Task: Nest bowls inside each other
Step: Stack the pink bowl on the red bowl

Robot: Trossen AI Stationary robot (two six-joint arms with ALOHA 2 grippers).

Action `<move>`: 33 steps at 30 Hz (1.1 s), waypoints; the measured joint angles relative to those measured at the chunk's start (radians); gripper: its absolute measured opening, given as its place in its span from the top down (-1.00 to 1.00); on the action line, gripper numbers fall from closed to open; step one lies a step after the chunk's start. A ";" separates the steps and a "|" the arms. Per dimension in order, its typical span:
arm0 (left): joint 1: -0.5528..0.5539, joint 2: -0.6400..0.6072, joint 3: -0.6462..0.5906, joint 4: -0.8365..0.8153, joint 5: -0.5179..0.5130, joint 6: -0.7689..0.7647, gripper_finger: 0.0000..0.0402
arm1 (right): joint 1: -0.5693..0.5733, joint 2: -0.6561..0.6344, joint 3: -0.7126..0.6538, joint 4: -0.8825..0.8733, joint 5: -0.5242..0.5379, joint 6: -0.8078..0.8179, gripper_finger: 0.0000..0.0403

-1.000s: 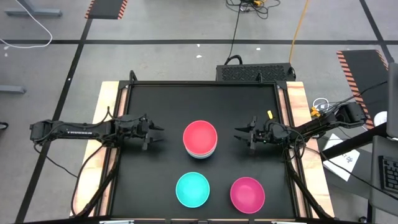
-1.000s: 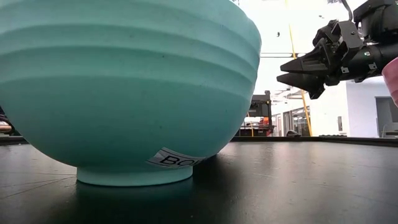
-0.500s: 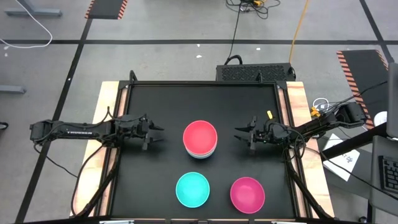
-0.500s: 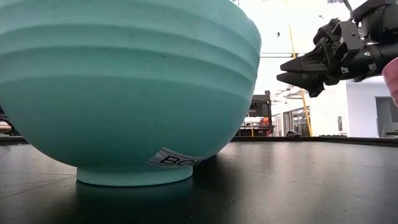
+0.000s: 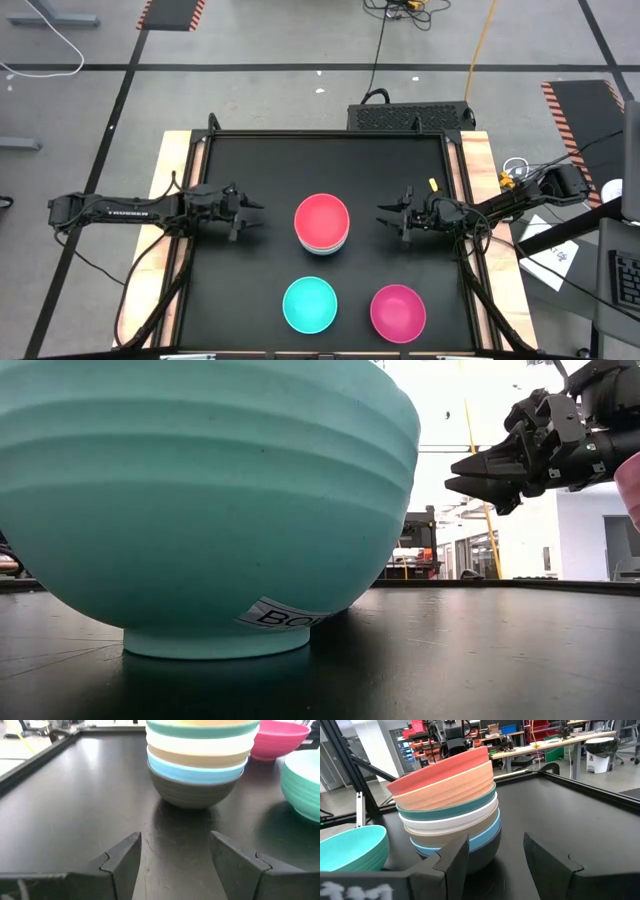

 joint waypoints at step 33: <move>-0.002 0.000 0.001 0.149 0.180 0.044 -0.18 | 0.091 -0.203 0.768 -1.521 -0.045 0.187 0.09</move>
